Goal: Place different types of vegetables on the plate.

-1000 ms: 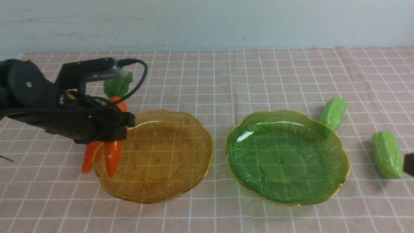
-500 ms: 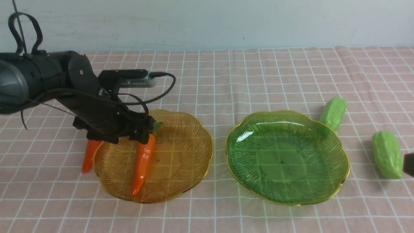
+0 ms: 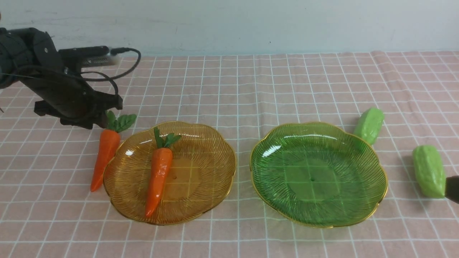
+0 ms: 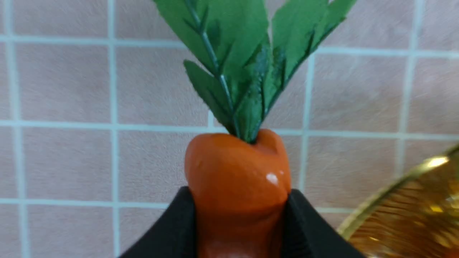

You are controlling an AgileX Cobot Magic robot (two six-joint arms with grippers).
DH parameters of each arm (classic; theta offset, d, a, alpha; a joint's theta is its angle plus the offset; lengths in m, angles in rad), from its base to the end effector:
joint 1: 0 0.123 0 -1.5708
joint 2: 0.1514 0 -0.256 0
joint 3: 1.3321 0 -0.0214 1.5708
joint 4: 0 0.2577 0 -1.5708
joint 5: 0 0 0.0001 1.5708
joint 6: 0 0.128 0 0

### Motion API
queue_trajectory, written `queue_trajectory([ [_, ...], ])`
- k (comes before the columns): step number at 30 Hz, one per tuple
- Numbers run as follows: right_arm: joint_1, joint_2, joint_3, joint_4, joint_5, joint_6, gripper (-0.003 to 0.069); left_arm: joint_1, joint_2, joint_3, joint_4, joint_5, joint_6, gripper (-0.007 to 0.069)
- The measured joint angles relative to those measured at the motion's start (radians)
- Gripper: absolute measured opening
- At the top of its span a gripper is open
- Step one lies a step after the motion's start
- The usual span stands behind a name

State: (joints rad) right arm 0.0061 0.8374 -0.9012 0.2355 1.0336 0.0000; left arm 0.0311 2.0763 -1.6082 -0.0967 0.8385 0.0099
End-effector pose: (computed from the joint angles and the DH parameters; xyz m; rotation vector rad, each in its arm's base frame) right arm 0.1914 0.0268 0.3009 0.0514 2.4397 0.3035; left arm 0.4477 0.0047 0.1300 -0.1019 2.7850 -0.1061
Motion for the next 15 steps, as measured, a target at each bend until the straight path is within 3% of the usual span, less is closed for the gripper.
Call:
queue_trajectory([
  [3,-0.005,0.133,-0.094,-0.196,0.017,0.109,-0.0017,-0.010,-0.077,-0.095,-0.047,0.119,0.004,0.0227],
  [6,-0.050,0.255,-0.139,-0.263,0.028,0.168,-0.0017,-0.060,-0.170,-0.109,-0.113,0.159,0.050,0.0227],
  [11,-0.129,0.501,-0.143,-0.218,-0.009,0.152,0.0003,-0.247,-0.221,-0.109,-0.168,0.281,0.080,0.0224],
  [15,-0.131,0.647,-0.149,-0.098,-0.135,0.060,0.0111,-0.348,-0.160,-0.109,-0.168,0.332,0.053,0.0224],
])
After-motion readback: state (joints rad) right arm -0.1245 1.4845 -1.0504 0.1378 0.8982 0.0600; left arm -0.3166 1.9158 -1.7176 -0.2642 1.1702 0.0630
